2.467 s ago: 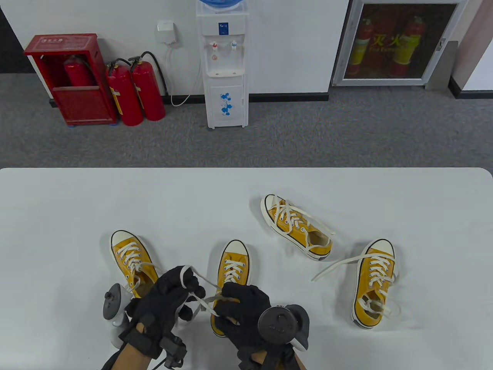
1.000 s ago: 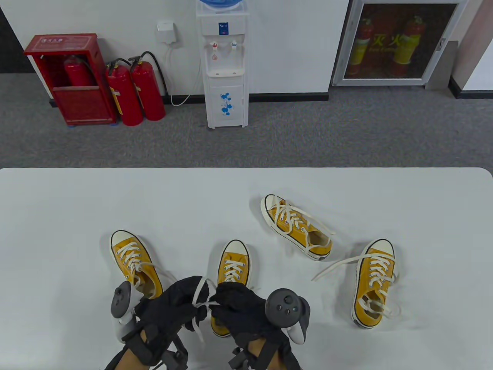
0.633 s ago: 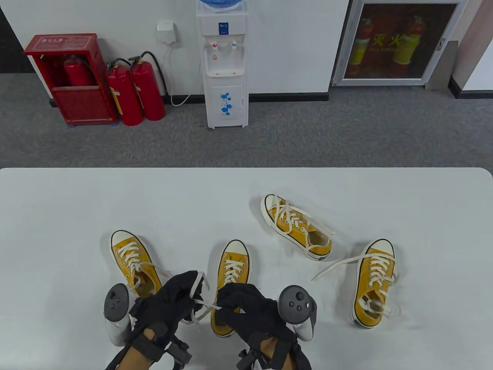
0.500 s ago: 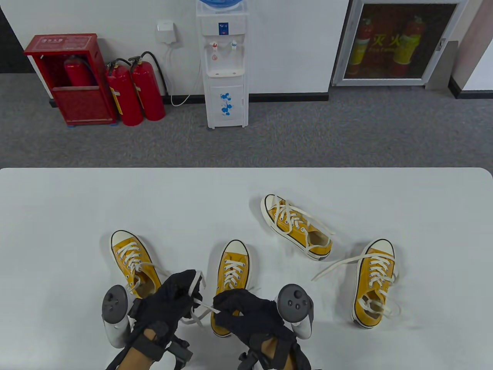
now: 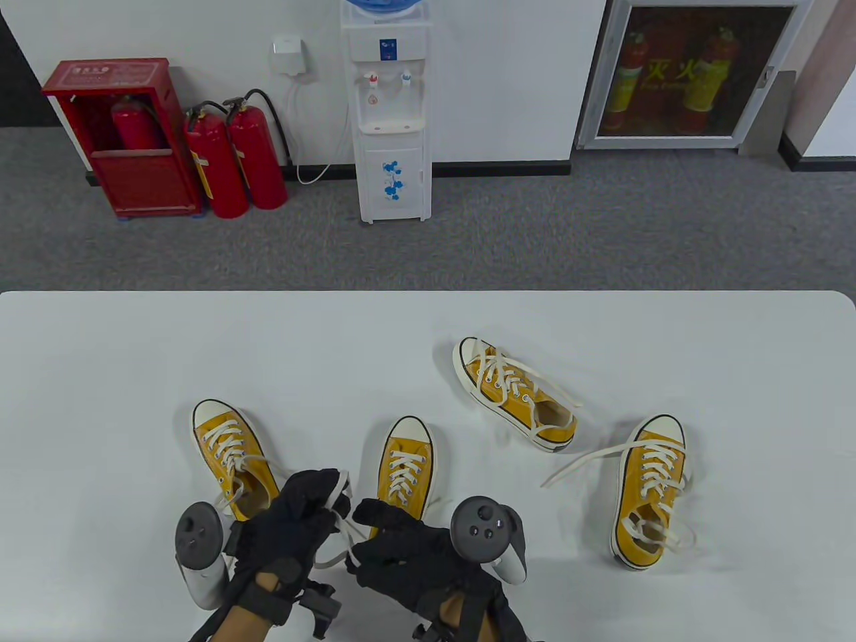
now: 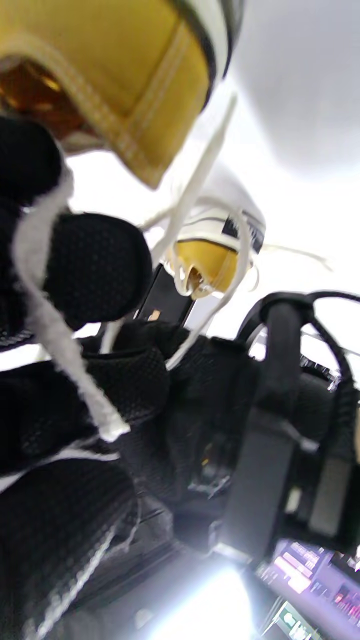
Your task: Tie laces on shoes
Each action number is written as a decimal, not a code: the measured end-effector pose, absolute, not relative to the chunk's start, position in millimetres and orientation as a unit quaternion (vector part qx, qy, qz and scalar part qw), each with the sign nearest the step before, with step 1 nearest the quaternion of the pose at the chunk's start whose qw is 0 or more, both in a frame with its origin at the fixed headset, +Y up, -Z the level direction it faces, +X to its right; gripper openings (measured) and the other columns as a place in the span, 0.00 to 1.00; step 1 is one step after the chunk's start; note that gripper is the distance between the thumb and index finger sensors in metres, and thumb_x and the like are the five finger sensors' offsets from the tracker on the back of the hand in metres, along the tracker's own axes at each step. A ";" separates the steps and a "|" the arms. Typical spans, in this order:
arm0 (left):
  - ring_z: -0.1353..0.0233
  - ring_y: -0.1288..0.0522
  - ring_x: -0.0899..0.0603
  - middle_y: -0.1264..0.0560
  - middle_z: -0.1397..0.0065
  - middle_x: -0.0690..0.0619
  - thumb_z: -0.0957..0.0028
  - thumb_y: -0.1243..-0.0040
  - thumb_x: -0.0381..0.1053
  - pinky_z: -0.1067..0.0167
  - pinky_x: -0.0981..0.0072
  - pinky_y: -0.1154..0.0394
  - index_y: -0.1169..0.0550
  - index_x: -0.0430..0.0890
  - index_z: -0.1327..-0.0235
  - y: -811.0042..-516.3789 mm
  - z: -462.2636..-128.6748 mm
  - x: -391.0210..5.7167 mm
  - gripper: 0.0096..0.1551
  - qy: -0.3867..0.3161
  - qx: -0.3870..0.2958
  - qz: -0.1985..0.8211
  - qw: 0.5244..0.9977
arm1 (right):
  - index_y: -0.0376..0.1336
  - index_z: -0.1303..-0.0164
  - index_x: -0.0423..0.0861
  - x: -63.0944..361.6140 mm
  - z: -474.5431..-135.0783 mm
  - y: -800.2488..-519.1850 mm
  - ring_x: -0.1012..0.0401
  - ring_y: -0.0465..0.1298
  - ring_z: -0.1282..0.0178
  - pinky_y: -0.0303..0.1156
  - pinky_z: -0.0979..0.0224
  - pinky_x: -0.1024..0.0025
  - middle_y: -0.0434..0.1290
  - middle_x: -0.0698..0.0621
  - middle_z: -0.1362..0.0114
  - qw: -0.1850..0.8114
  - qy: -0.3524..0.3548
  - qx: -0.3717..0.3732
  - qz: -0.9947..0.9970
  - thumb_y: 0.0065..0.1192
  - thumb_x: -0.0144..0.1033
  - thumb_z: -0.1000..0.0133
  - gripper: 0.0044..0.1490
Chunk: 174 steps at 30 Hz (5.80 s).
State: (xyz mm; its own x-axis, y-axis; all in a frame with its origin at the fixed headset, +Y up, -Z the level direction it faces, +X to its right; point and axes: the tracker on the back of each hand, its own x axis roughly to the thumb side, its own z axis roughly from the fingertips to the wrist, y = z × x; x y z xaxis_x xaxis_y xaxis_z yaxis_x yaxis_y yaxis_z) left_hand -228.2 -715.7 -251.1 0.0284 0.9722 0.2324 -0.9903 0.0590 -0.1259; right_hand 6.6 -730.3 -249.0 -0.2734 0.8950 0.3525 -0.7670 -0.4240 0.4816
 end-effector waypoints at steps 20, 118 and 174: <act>0.35 0.17 0.39 0.21 0.30 0.51 0.50 0.33 0.47 0.36 0.36 0.25 0.19 0.57 0.44 -721.1 -253.4 -238.2 0.20 -0.101 0.018 0.739 0.666 | 0.68 0.31 0.38 35.8 -247.0 -709.8 0.49 0.73 0.33 0.50 0.25 0.30 0.60 0.46 0.18 0.504 -0.047 0.213 0.835 0.68 0.55 0.49 0.43; 0.62 0.17 0.50 0.18 0.52 0.56 0.44 0.46 0.56 0.52 0.48 0.20 0.27 0.53 0.36 -753.1 -263.9 -357.2 0.24 0.182 0.042 0.674 0.714 | 0.62 0.24 0.50 106.4 -276.9 -740.5 0.47 0.69 0.27 0.56 0.25 0.36 0.49 0.45 0.15 0.283 -0.003 0.006 0.959 0.64 0.50 0.47 0.40; 0.62 0.17 0.49 0.18 0.51 0.56 0.44 0.46 0.56 0.52 0.48 0.20 0.26 0.53 0.36 -748.2 -263.1 -353.8 0.24 0.169 0.050 0.689 0.702 | 0.80 0.58 0.45 59.3 -301.6 -718.7 0.46 0.71 0.22 0.55 0.24 0.32 0.72 0.50 0.24 0.684 0.112 0.157 0.703 0.68 0.58 0.49 0.29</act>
State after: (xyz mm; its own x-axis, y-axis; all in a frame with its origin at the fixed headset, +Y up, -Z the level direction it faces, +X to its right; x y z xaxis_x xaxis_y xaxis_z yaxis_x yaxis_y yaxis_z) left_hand -353.8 -748.2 -263.1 -0.0081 0.9856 -0.1687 -0.9516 0.0442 0.3040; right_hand 59.3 -718.7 -301.6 -0.0142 0.9976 0.0680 -0.9270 -0.0387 0.3732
